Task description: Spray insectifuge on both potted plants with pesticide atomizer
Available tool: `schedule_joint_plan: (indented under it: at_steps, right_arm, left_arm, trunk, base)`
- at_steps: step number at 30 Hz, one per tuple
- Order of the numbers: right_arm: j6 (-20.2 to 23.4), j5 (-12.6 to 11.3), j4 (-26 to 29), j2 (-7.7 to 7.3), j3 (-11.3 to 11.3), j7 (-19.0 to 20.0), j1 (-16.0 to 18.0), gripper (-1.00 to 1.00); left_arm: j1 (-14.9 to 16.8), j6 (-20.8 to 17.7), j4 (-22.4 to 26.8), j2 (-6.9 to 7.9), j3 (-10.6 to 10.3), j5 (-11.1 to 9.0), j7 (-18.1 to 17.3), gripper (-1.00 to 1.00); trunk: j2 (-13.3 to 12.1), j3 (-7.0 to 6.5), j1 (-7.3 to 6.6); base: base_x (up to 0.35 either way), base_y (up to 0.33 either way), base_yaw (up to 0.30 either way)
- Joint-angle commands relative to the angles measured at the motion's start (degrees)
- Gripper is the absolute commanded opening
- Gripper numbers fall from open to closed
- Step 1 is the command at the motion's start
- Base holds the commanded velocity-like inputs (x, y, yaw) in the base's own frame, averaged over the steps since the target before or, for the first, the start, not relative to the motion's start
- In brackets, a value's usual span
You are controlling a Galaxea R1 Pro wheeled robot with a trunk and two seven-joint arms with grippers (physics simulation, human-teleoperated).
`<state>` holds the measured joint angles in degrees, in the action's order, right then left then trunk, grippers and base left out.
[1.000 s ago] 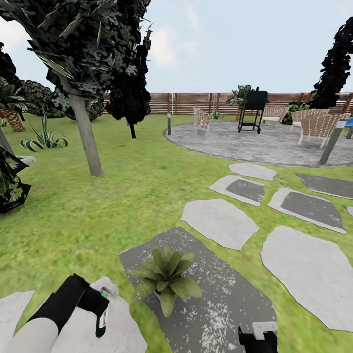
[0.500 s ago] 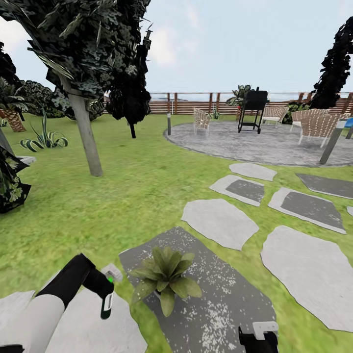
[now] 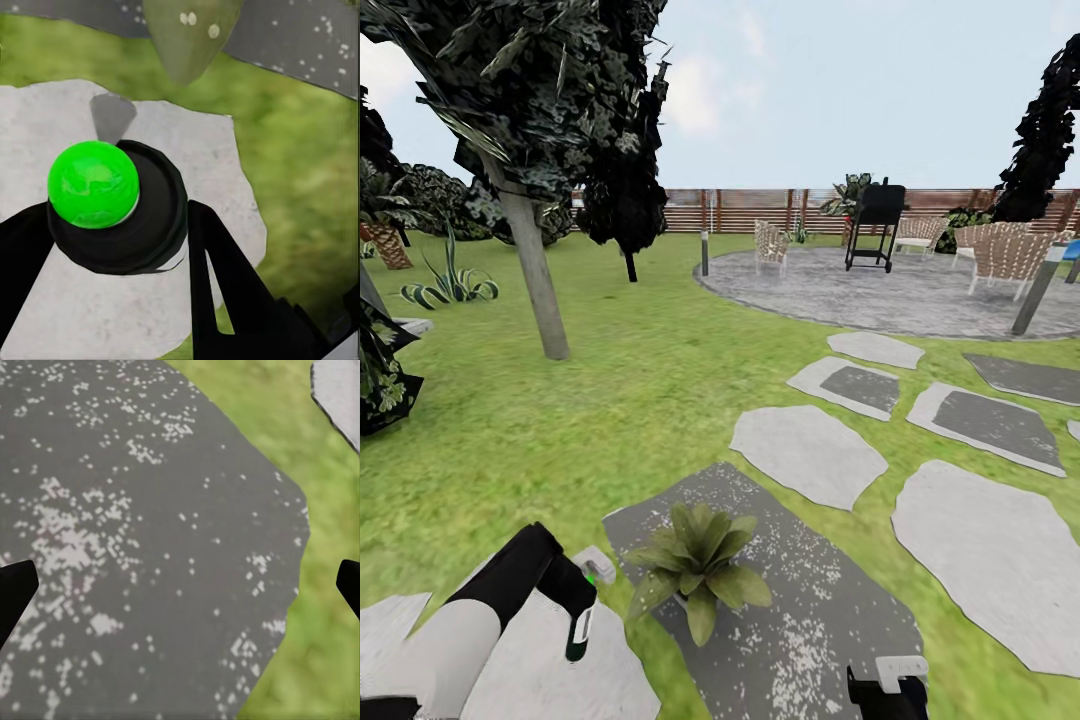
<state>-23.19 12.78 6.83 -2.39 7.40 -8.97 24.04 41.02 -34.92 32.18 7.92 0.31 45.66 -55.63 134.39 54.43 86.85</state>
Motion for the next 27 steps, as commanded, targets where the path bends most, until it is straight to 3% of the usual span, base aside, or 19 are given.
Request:
schedule_joint_plan:
  at_steps: [1,7,10,14,15,17,20,22,27]
  right_arm:
    - [-0.19,0.61,-0.07,0.00,0.42,-0.16,0.04,1.00]
    - [-0.19,0.60,-0.07,0.00,0.42,-0.17,0.04,1.00]
    - [-0.19,0.58,-0.07,0.01,0.42,-0.17,0.04,1.00]
    - [-0.19,0.58,-0.07,0.02,0.42,-0.17,0.04,1.00]
    - [-0.19,0.58,-0.07,0.02,0.42,-0.17,0.04,1.00]
    - [-0.19,0.58,-0.07,0.02,0.42,-0.17,0.04,1.00]
    - [-0.19,0.60,-0.07,0.02,0.42,-0.17,0.04,1.00]
    - [-0.19,0.61,-0.11,0.02,0.42,-0.17,0.04,1.00]
    - [-0.19,0.64,-0.15,0.02,0.42,-0.17,0.04,1.00]
  left_arm:
    - [0.18,-0.59,0.22,-0.07,0.04,0.15,-0.38,-1.00]
    - [2.35,-1.20,1.62,-0.43,-0.12,0.38,-2.46,-1.00]
    - [1.87,-1.12,1.26,0.60,-0.25,0.99,-2.39,-1.00]
    - [0.23,-0.93,0.74,1.62,0.04,6.88,-2.33,-1.00]
    - [-0.21,-0.89,0.67,1.68,0.13,7.44,-2.27,-1.00]
    - [-0.53,-0.78,0.00,1.70,0.17,7.84,-1.97,-1.00]
    - [-0.66,-0.42,-3.54,1.53,0.25,7.62,2.90,-1.00]
    - [-0.67,-0.36,-4.75,1.50,0.39,7.38,4.31,-1.00]
    - [-0.62,-0.38,-4.48,1.06,0.79,7.25,5.08,-1.00]
  trunk:
    - [0.02,0.06,-0.01]
    - [0.02,0.06,-0.01]
    - [0.02,0.06,-0.01]
    - [0.02,0.06,-0.01]
    - [0.02,0.06,-0.01]
    - [0.02,0.06,-0.01]
    - [0.02,0.06,-0.01]
    - [0.02,0.06,-0.01]
    - [0.02,0.06,-0.01]
  base:
    - [0.000,0.000,0.000]
    - [0.000,0.000,0.000]
    - [0.000,0.000,-0.086]
    - [0.000,0.000,-0.256]
    - [0.000,0.000,-0.174]
    - [0.000,0.000,-0.084]
    - [0.000,0.000,-0.016]
    - [0.000,0.000,-0.003]
    - [0.024,0.000,0.000]
